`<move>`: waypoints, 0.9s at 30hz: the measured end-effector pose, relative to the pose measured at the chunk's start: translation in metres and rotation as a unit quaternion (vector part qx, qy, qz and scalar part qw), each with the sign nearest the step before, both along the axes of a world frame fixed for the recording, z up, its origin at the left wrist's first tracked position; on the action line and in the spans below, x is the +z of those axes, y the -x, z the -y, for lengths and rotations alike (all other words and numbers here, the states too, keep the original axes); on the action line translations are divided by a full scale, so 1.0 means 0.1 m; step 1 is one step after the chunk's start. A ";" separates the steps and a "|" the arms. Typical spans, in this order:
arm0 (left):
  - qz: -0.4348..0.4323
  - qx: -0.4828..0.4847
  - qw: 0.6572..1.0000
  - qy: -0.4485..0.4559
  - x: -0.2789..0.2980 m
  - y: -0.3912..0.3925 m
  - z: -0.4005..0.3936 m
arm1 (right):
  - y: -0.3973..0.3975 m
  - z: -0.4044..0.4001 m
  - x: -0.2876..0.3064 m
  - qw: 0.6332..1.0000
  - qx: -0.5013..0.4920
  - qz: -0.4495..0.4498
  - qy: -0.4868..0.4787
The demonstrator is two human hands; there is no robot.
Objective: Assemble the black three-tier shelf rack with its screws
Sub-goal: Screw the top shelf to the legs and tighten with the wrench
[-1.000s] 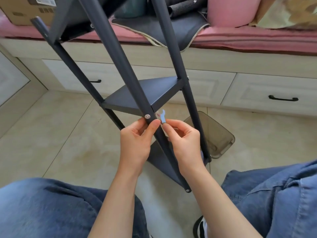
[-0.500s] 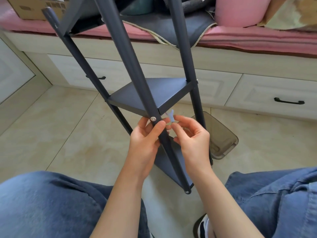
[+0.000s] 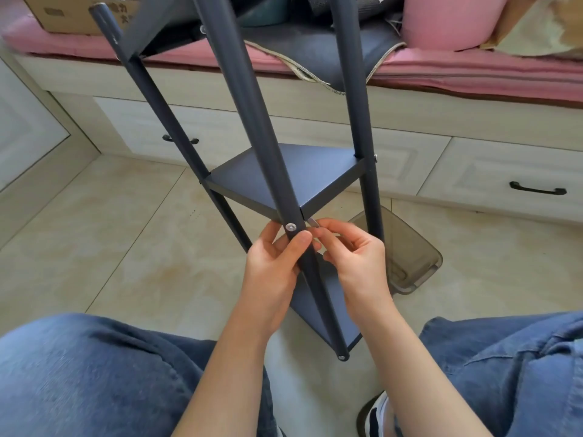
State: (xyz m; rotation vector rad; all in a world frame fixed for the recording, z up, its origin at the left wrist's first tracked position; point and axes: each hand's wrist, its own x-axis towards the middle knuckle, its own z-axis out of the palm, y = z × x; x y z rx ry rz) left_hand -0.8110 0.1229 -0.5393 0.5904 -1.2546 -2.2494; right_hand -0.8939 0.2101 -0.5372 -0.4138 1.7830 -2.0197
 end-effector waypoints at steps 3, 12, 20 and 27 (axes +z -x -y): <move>-0.026 0.014 0.999 -0.044 0.05 -0.02 0.02 | -0.03 0.02 -0.01 1.000 -0.006 -0.013 0.000; -0.043 0.021 0.997 -0.065 0.07 -0.04 0.04 | -0.11 0.13 -0.03 0.999 -0.038 -0.016 0.015; -0.044 0.004 0.996 -0.078 0.07 -0.05 0.05 | -0.16 0.18 0.00 0.998 -0.043 -0.007 0.040; -0.057 0.004 0.994 -0.088 0.10 -0.03 0.07 | -0.16 0.24 0.00 0.999 -0.038 -0.005 0.033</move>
